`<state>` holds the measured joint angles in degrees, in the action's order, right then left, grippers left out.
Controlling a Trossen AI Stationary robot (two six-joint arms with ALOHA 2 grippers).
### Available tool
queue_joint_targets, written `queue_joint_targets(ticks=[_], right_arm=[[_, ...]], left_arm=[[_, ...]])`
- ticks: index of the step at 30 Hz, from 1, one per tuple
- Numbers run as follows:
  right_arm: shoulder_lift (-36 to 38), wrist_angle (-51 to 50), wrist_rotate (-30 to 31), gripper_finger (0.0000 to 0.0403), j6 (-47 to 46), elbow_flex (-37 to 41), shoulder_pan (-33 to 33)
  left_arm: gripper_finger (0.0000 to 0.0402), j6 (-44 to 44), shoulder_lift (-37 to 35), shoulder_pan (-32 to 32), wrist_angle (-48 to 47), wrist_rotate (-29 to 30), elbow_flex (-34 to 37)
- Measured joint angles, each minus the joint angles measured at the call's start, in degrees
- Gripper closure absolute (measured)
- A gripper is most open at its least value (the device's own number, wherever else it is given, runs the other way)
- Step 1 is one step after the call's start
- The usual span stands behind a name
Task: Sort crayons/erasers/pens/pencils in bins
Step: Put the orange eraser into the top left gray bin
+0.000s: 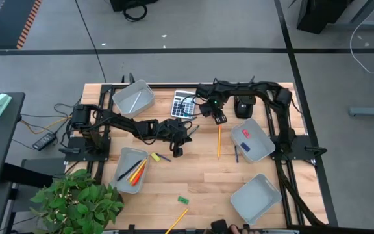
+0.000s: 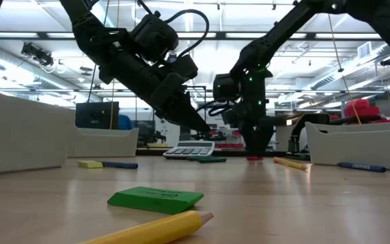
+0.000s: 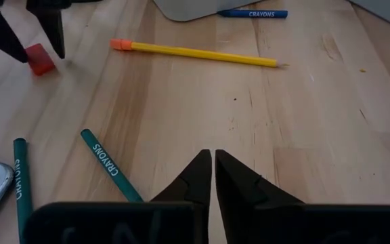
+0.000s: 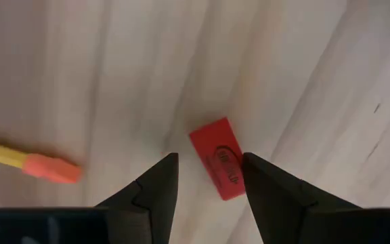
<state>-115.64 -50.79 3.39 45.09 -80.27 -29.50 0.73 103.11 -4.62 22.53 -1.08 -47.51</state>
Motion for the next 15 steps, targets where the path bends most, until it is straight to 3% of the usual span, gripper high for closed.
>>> queue_joint_targets(ticks=[4, 15], right_arm=[[-0.96, 0.89, 2.58, 0.0228, 1.44, -0.13, 0.04], [-0.82, 1.71, 2.17, 0.0231, 0.20, 0.04, -0.35]], left_arm=[[0.0374, 0.02, 0.00, 0.00, -0.02, 0.00, 0.00], [0.0375, 0.04, 0.00, 0.00, 0.00, 0.00, 0.00]])
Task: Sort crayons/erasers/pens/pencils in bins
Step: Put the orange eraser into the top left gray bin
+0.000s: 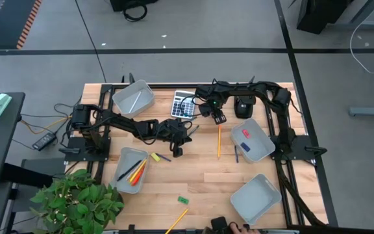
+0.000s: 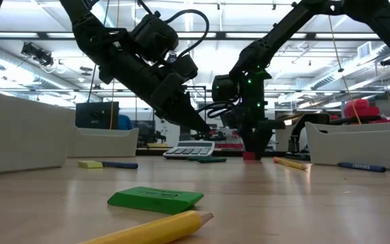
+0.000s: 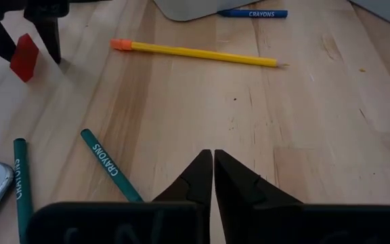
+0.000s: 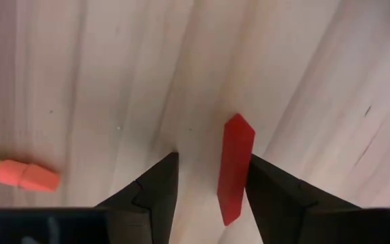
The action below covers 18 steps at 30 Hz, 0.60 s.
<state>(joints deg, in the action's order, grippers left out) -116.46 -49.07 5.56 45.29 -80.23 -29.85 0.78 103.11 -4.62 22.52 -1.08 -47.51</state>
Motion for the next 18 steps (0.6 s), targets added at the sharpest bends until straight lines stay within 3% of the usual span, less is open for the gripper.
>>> queue_joint_targets(ticks=[5, 14, 18], right_arm=[[0.00, 0.42, -0.02, 0.0265, -2.51, 0.04, 0.00], [0.40, 1.05, 0.58, 0.0383, -6.99, 0.09, -0.02], [4.15, -3.96, 0.97, 0.0385, -14.77, 0.20, 0.61]], left_arm=[[0.0370, -0.02, 0.00, 0.00, 0.00, -0.02, 0.00], [0.0381, -0.01, 0.00, -0.02, -0.15, 0.00, 0.00], [0.0376, 0.00, 0.00, -0.02, -0.15, 0.00, 0.00]])
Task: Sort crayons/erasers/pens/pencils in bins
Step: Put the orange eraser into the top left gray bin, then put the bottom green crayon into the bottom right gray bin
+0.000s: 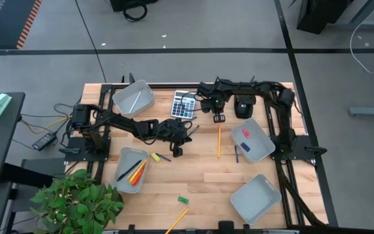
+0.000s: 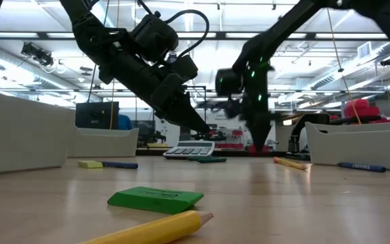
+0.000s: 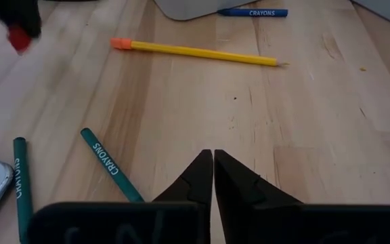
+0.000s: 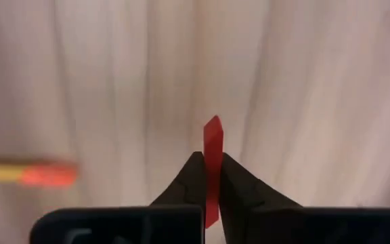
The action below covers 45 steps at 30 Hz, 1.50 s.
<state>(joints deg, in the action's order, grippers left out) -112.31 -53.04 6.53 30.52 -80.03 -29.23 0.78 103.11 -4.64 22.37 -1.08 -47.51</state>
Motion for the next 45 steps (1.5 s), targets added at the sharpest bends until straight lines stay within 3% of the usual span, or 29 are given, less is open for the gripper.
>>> queue_joint_targets(ticks=[8, 18, 22, 27, 35, 45], right_arm=[[15.10, -18.52, -1.88, 0.0368, -20.66, -0.11, 7.08], [34.46, -22.79, -2.45, 0.0362, -40.36, -0.13, 19.81], [36.49, -26.18, -1.60, 0.0362, -46.32, 2.28, 22.44], [36.91, -26.07, -2.80, 0.0361, -50.02, 12.28, 23.11], [37.09, -17.19, -4.05, 0.0355, -50.70, 28.92, 21.71], [37.09, -15.12, -3.71, 0.0266, -50.52, 30.18, 21.77]], left_arm=[[0.0375, -0.02, 0.00, 0.00, -0.15, 0.00, 0.00], [0.0379, -0.11, 0.00, 0.00, -0.33, 0.00, 0.00], [0.0375, -0.14, 0.00, 0.00, -0.31, 0.00, 0.00], [0.0380, -1.63, 0.00, 0.20, -0.33, 0.00, 0.00], [0.0379, -1.66, 0.00, 2.17, -0.35, 0.68, 0.00], [0.0386, -1.62, 0.00, 2.95, -0.45, 3.25, 0.02]])
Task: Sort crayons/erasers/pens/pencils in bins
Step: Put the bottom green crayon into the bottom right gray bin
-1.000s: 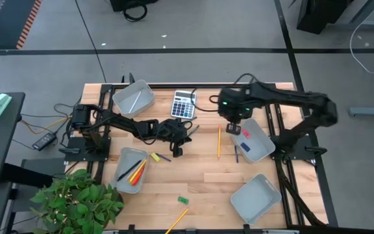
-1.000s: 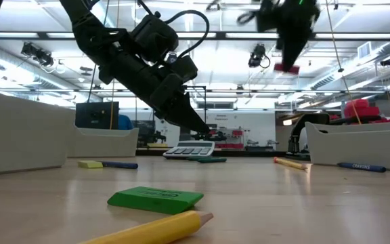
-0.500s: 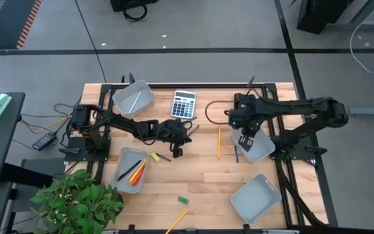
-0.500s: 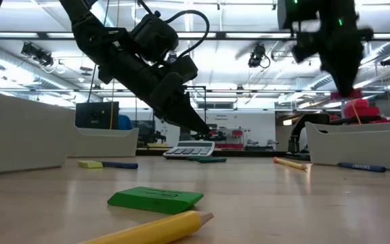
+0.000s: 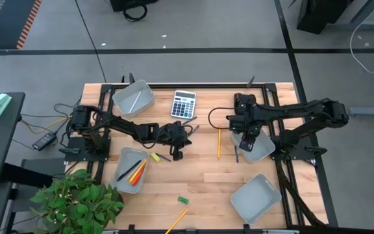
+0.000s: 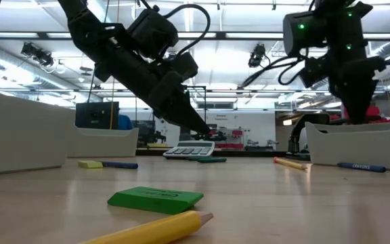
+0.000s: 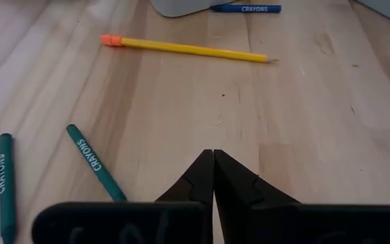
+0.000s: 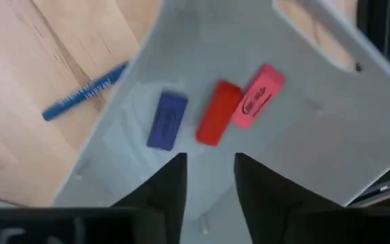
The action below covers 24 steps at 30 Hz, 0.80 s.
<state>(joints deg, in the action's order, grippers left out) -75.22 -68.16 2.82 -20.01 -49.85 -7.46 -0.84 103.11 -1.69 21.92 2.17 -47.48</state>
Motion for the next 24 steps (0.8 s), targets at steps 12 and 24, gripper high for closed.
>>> queue_joint_targets(ticks=[12, 24], right_arm=[[2.04, 24.60, 1.60, 0.0262, 0.28, 3.25, 6.73], [4.20, 42.43, 13.43, 0.0285, 7.38, 7.85, 14.53]], left_arm=[[0.0351, -3.79, 0.00, 0.00, -0.84, 3.84, 0.02], [0.0293, -9.08, 0.00, -1.79, -0.41, 13.44, -1.57]])
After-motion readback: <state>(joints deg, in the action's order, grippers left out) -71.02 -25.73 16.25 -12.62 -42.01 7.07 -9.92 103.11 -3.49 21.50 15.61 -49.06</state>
